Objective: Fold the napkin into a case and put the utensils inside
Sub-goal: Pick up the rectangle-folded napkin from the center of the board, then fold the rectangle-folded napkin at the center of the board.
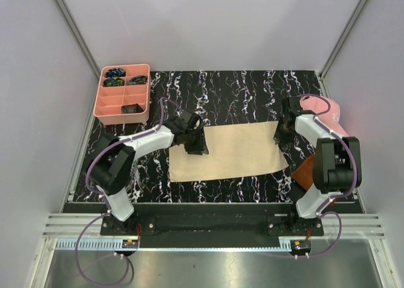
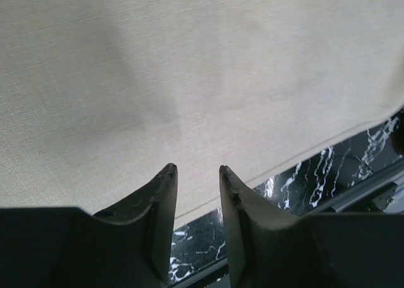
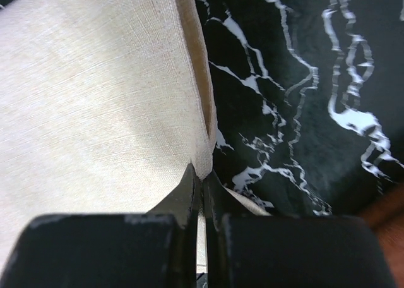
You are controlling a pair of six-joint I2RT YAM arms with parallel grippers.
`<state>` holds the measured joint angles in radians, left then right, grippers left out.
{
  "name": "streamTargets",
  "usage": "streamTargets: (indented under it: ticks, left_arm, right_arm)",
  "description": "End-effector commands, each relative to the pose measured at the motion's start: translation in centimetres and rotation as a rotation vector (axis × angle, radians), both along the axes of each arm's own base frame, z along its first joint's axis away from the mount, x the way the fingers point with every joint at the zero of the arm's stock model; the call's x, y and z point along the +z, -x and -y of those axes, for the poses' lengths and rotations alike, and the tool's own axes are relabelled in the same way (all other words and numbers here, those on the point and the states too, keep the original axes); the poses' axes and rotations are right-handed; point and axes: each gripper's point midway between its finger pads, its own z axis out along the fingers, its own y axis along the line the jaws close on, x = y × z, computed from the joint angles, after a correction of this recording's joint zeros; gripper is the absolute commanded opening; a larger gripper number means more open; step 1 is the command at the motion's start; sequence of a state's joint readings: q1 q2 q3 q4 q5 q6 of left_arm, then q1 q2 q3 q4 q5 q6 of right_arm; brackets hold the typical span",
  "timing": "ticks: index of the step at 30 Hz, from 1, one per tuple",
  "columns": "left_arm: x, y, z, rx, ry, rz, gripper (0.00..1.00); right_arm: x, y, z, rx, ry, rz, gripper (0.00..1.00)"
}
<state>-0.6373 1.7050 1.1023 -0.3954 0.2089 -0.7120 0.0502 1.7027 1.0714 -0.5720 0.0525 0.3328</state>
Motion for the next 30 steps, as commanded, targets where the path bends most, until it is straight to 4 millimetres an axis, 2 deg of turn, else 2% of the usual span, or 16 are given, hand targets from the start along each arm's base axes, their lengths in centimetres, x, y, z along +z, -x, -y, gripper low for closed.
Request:
streamTargets:
  ticks: [1, 3, 6, 7, 8, 10, 11, 12, 13, 14, 15, 16, 17, 23, 24, 30]
  left_arm:
    - [0.2, -2.2, 1.8, 0.044, 0.065, 0.026, 0.34]
    - [0.3, -2.3, 1.5, 0.054, 0.064, 0.034, 0.34]
    - [1.5, -2.7, 0.2, 0.095, 0.083, 0.055, 0.34]
    - [1.7, -3.1, -0.7, 0.122, 0.09, 0.055, 0.34]
    - [1.1, -2.7, -1.7, 0.139, 0.083, 0.039, 0.34]
    - [2.1, -3.2, -3.4, 0.188, 0.123, 0.059, 0.34]
    - [1.0, -2.2, -4.5, 0.204, 0.111, 0.036, 0.34]
    - [1.7, -2.1, -5.3, 0.223, 0.123, 0.053, 0.34]
    - [1.5, -2.1, -6.2, 0.247, 0.122, 0.056, 0.34]
    - [0.3, -1.1, -7.1, 0.263, 0.104, 0.032, 0.34]
    - [0.7, -0.8, -7.6, 0.276, 0.109, 0.048, 0.34]
    - [-0.3, 0.1, -8.3, 0.288, 0.1, 0.033, 0.34]
    - [-0.4, 0.4, -8.5, 0.292, 0.101, 0.04, 0.34]
    - [-2.7, 2.0, -10.6, 0.308, 0.028, 0.018, 0.33]
    - [-2.8, 2.0, -10.9, 0.316, 0.016, 0.027, 0.33]
    - [-4.5, 2.6, -11.5, 0.327, -0.006, 0.021, 0.31]
  right_arm:
    - [3.9, 0.3, 2.0, -0.045, 0.099, 0.076, 0.0]
    - [4.6, 0.2, 1.3, -0.033, 0.073, 0.099, 0.0]
    - [5.6, 0.3, -1.3, 0.018, 0.05, 0.135, 0.0]
    - [6.0, 0.5, -3.1, 0.064, 0.043, 0.143, 0.0]
    - [6.2, 0.5, -4.1, 0.071, 0.035, 0.145, 0.0]
    - [6.9, 0.4, -6.4, 0.115, 0.029, 0.158, 0.0]
    - [7.1, 0.8, -8.9, 0.157, 0.018, 0.161, 0.0]
    - [7.5, 0.5, -10.6, 0.183, -0.002, 0.166, 0.0]
    - [7.5, 0.6, -12.0, 0.19, -0.032, 0.16, 0.0]
    - [7.7, 0.9, -14.1, 0.228, -0.054, 0.161, 0.0]
    - [7.6, 0.5, -15.6, 0.245, -0.075, 0.155, 0.0]
    - [7.6, 0.5, -16.7, 0.249, -0.09, 0.15, 0.0]
    - [7.5, 0.9, -18.4, 0.282, -0.1, 0.147, 0.0]
    - [6.6, 1.1, -25.1, 0.324, -0.221, 0.104, 0.0]
    - [6.6, 1.3, -26.7, 0.351, -0.235, 0.106, 0.0]
    - [6.6, 1.8, -32.2, 0.418, -0.327, 0.084, 0.0]
